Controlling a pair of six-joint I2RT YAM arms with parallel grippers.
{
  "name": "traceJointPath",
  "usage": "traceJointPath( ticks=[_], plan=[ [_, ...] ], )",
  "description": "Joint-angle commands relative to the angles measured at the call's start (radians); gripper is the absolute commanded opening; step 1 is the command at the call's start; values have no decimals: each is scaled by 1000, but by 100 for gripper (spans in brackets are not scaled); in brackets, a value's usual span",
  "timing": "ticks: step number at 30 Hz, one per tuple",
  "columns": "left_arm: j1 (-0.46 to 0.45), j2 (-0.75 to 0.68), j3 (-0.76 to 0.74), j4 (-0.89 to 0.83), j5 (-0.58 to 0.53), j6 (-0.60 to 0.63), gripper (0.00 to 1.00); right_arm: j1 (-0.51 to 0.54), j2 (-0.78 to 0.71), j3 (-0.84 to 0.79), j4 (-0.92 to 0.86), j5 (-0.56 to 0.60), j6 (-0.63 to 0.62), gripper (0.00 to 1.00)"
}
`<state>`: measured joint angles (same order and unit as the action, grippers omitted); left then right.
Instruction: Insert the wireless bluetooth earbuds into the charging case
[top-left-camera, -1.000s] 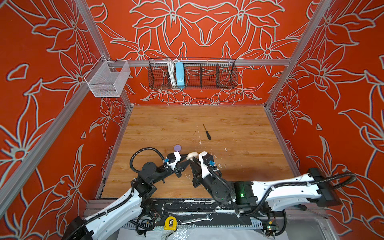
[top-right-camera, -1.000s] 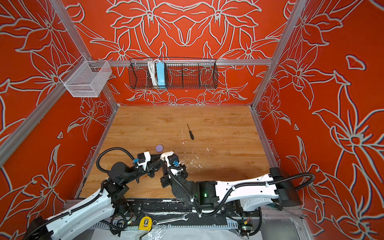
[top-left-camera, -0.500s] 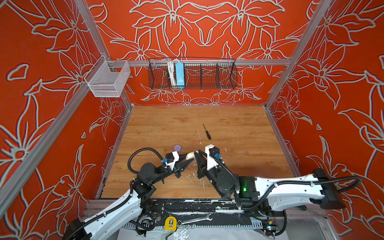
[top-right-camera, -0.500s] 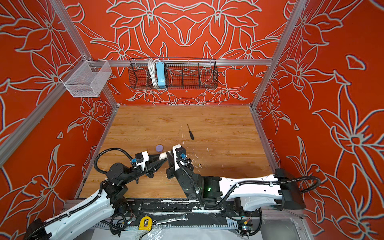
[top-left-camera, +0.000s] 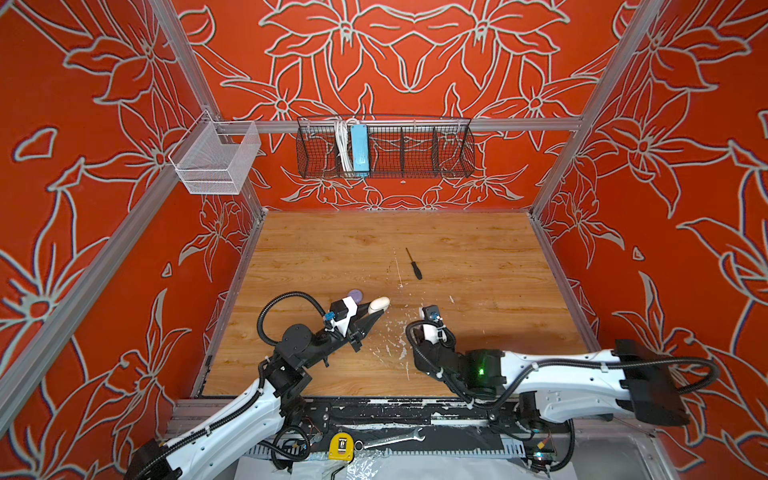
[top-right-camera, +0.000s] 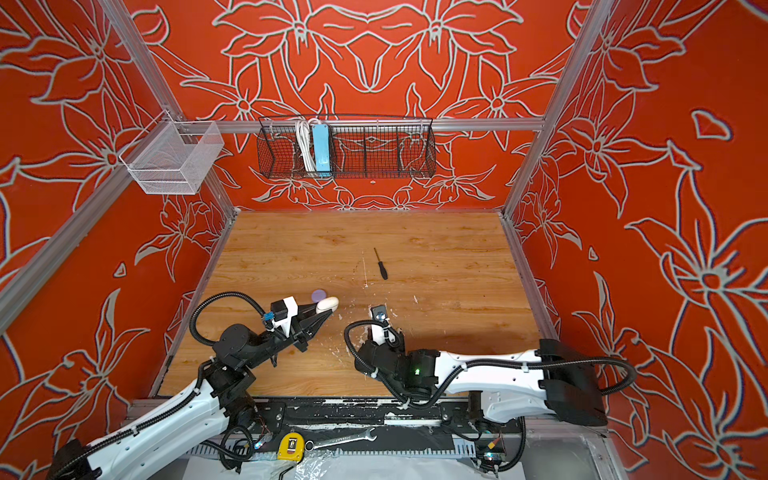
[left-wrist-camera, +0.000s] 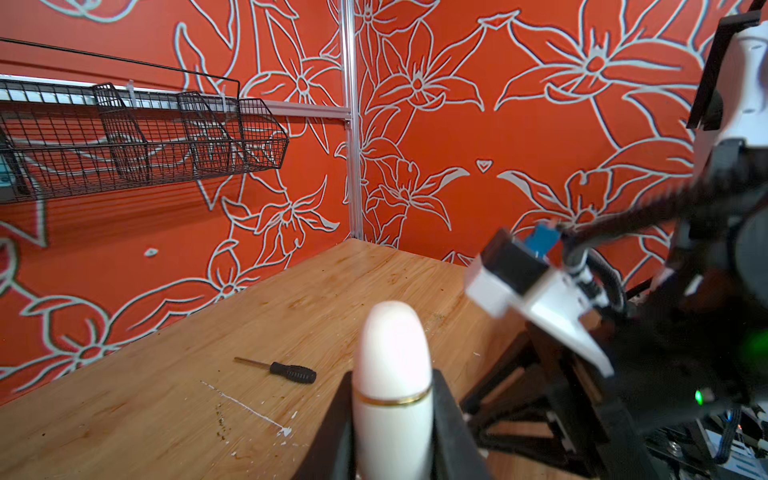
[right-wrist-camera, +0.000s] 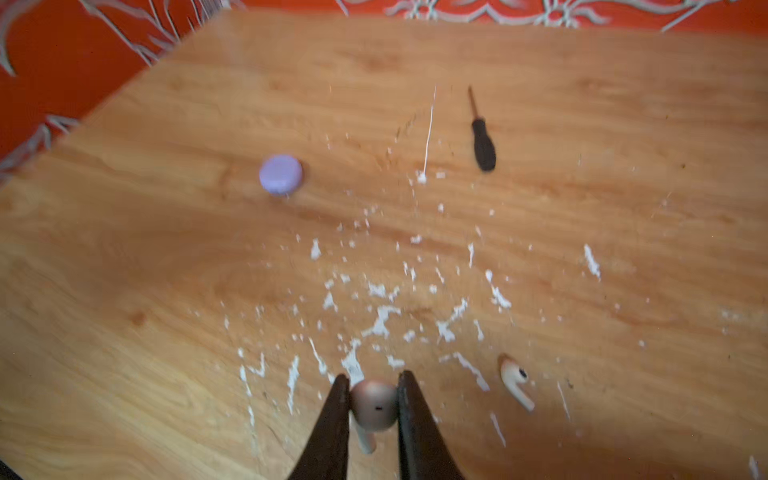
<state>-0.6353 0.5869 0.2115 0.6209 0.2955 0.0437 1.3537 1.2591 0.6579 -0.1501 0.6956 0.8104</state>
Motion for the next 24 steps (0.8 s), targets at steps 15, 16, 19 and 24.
traceJointPath(
  ticks=[15,16,19,24],
  plan=[
    [-4,-24,5,23,-21,-7,0,-80,295,8,87,-292,167,25],
    [-4,-24,6,22,-21,-7,0,-82,301,11,83,-284,167,28],
    [-5,-24,5,23,-22,-7,0,-84,303,11,82,-264,167,46],
    [-5,-25,5,25,-21,-5,0,-85,221,7,47,-216,151,66]
  ],
)
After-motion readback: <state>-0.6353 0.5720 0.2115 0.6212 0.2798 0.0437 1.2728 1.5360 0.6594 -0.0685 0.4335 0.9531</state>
